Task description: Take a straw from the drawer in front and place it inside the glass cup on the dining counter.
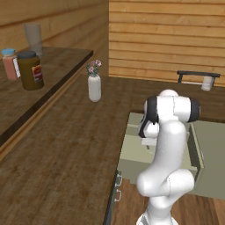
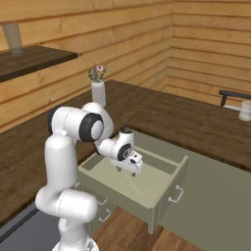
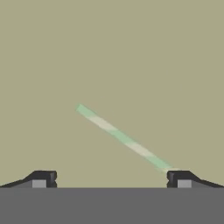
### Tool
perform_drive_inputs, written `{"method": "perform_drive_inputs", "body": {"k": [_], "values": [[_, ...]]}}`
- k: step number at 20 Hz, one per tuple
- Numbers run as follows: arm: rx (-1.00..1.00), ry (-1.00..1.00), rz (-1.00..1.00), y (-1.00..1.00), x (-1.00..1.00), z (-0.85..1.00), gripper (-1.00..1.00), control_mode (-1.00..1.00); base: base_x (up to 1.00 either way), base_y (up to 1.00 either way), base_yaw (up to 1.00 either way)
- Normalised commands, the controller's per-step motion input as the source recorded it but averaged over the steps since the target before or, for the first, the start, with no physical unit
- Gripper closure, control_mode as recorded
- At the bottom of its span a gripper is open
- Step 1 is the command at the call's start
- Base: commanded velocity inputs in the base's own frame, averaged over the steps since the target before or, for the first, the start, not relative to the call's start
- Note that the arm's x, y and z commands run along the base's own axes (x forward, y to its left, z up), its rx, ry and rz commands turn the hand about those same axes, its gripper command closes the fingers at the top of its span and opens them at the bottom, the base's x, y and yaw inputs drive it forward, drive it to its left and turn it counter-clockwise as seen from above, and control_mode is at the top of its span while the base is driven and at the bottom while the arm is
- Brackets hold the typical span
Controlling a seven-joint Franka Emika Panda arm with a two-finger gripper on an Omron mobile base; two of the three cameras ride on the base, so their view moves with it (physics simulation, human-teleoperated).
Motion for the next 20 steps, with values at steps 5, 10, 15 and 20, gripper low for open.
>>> {"method": "perform_drive_inputs", "body": {"k": [5, 10, 15, 20], "values": [[0.00, 0.00, 0.06, -0.11, 0.17, -0.26, -1.00, -1.00, 0.00, 0.00, 0.00], [0.00, 0.00, 0.06, -0.03, -0.01, -0.33, -1.00, -1.00, 0.00, 0.00, 0.00], [0.00, 0.00, 0.07, -0.01, -0.01, -0.36, -1.00, -1.00, 0.00, 0.00, 0.00], [0.00, 0.00, 0.07, -0.13, 0.06, -0.28, -1.00, -1.00, 0.00, 0.00, 0.00]]}}
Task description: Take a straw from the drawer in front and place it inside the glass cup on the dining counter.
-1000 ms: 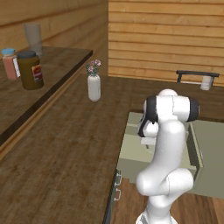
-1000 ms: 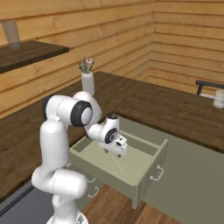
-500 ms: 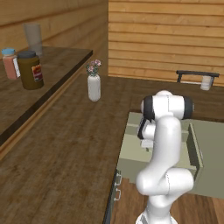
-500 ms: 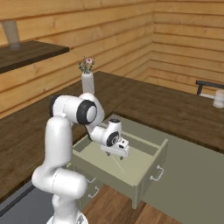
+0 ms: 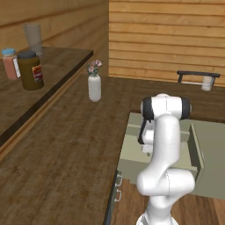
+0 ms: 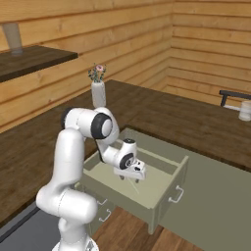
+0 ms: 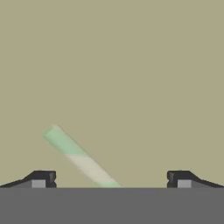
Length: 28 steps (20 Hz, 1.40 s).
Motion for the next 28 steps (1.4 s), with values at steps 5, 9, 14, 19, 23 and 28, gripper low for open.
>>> {"method": "perform_drive_inputs", "body": {"k": [5, 9, 14, 19, 23, 28], "values": [[0.00, 0.00, 0.08, -0.22, 0.13, -0.29, -1.00, -1.00, 0.00, 0.00, 0.00], [0.00, 0.00, 0.08, -0.07, 0.01, -0.37, 1.00, -1.00, 0.00, 0.00, 0.00], [0.00, 0.00, 0.09, -0.02, 0.00, -0.44, 1.00, -1.00, 0.00, 0.00, 0.00], [0.03, 0.00, 0.10, -0.13, 0.00, -0.45, 1.00, -1.00, 0.00, 0.00, 0.00], [0.01, 0.00, 0.10, -0.04, 0.00, -0.29, 1.00, -1.00, 0.00, 0.00, 0.00], [0.00, -0.04, 0.08, 0.00, 0.00, -0.03, 1.00, -1.00, 0.00, 0.00, 0.00]]}}
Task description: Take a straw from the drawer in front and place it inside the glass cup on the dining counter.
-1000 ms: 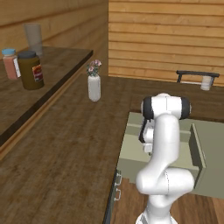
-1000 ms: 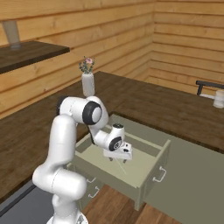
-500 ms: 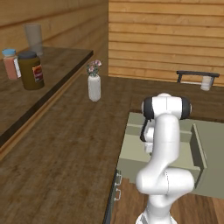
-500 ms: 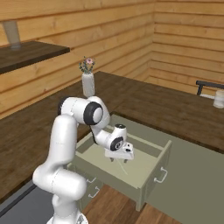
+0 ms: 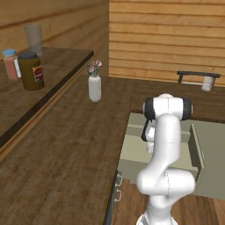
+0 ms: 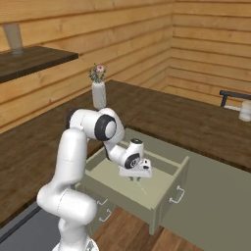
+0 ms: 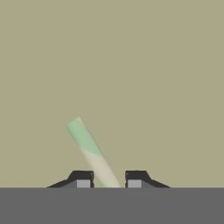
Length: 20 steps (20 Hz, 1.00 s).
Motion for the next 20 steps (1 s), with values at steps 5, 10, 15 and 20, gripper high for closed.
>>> {"method": "perform_drive_inputs", "body": {"k": [5, 10, 15, 20], "values": [[0.01, -0.06, 0.07, 0.00, 0.00, 0.03, 1.00, -1.00, 0.00, 0.00, 0.00], [0.13, -0.15, 0.02, 0.00, -0.38, 0.79, 1.00, -1.00, 0.00, 0.00, 0.00], [0.18, -0.11, 0.00, 0.00, -0.52, 1.00, 1.00, -1.00, 0.00, 0.00, 0.00], [0.11, 0.01, 0.00, 0.05, -0.23, 1.00, 1.00, -1.00, 0.00, 0.00, 0.00]]}}
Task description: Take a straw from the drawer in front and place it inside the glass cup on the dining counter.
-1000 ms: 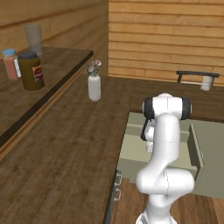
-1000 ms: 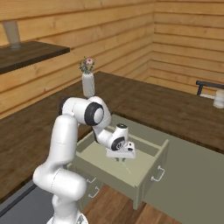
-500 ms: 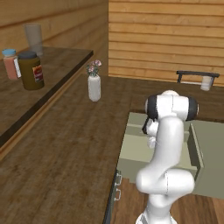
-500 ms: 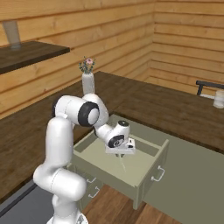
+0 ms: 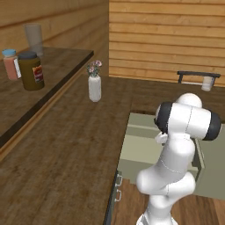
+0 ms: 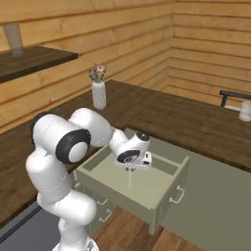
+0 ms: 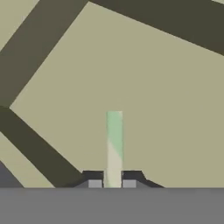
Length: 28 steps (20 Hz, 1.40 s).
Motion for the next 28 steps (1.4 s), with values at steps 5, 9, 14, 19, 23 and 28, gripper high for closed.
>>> {"method": "perform_drive_inputs", "body": {"k": [5, 9, 14, 19, 23, 28], "values": [[0.02, 0.08, 0.00, 0.12, 0.04, 1.00, 1.00, -1.00, 0.00, 0.00, 0.00], [0.00, 0.18, 0.00, 0.00, 0.02, 1.00, 1.00, -1.00, 0.00, 0.00, 0.00], [0.00, 0.10, 0.00, 0.00, -0.42, 1.00, 1.00, -1.00, 0.00, 0.00, 0.00], [0.00, -0.01, -0.01, 0.16, -0.83, 1.00, 1.00, -1.00, 0.00, 0.00, 0.00], [-0.03, 0.00, -0.02, 0.53, -0.74, 0.99, 1.00, -1.00, 0.00, 0.00, 0.00], [-0.07, 0.00, 0.00, 0.65, -0.47, 0.57, 1.00, -1.00, 0.00, 0.00, 0.00]]}}
